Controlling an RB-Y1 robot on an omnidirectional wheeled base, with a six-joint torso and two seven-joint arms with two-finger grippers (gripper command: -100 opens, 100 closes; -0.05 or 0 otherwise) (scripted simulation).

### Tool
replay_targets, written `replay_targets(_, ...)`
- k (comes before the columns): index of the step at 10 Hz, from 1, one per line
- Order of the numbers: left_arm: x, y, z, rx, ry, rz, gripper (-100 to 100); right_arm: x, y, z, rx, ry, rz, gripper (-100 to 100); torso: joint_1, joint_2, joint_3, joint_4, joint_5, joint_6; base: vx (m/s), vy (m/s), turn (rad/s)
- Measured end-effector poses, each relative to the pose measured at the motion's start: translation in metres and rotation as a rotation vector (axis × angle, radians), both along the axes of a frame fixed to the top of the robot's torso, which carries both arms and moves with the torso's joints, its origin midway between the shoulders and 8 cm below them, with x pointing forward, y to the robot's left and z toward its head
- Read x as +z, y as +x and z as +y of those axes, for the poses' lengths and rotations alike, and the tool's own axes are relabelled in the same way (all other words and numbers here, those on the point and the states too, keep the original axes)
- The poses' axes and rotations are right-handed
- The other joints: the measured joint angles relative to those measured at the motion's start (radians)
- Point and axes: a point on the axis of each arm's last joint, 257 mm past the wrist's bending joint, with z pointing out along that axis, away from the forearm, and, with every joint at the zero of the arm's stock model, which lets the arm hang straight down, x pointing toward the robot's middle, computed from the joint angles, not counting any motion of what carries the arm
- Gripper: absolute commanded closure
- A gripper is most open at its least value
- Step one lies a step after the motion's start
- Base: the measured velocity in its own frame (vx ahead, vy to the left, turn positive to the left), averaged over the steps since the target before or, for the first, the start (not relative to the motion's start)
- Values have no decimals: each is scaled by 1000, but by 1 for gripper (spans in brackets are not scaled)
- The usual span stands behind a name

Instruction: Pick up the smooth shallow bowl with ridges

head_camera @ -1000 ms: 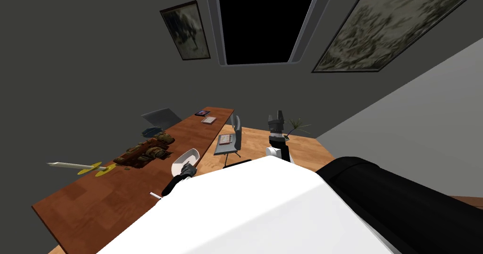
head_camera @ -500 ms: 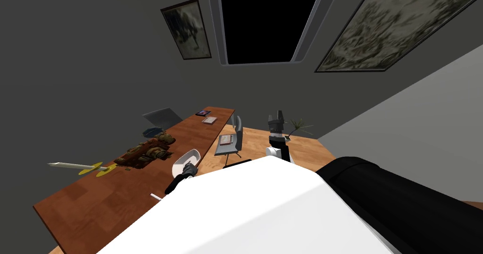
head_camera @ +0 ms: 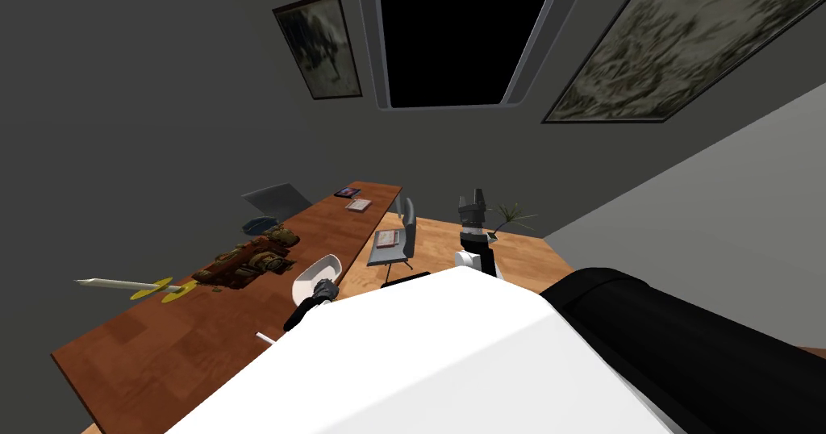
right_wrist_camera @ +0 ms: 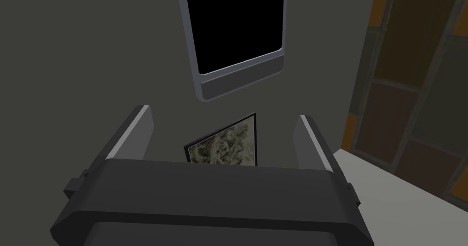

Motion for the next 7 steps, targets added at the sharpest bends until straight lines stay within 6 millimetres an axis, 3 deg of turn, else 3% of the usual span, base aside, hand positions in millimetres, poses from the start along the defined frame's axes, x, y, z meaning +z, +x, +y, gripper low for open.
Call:
replay_targets(1, 0, 0, 0, 0, 0, 0, 100, 0, 0, 0, 0, 0, 0, 0, 0, 0, 0, 0, 0, 0, 0, 0, 0)
replay_targets(2, 0, 0, 0, 0, 0, 0, 0, 0, 0, 0, 0, 0, 0, 0, -1, 1, 0, 0, 0, 0, 0, 0, 0)
replay_targets(3, 0, 0, 0, 0, 0, 0, 100, 0, 0, 0, 0, 0, 0, 0, -1, 1, 1, 0, -1, 0, -31, -25, -38)
replay_targets(6, 13, -2, 3, 5, 4, -6, 100, 0, 0, 0, 0, 0, 0, 0, -4, 4, 2, 1, -1, 0, -39, -31, -19)
replay_targets(7, 13, -3, 3, 6, 3, -5, 0, 0, 0, 0, 0, 0, 0, 0, -3, 3, 1, 0, -1, 0, 0, 0, 0)
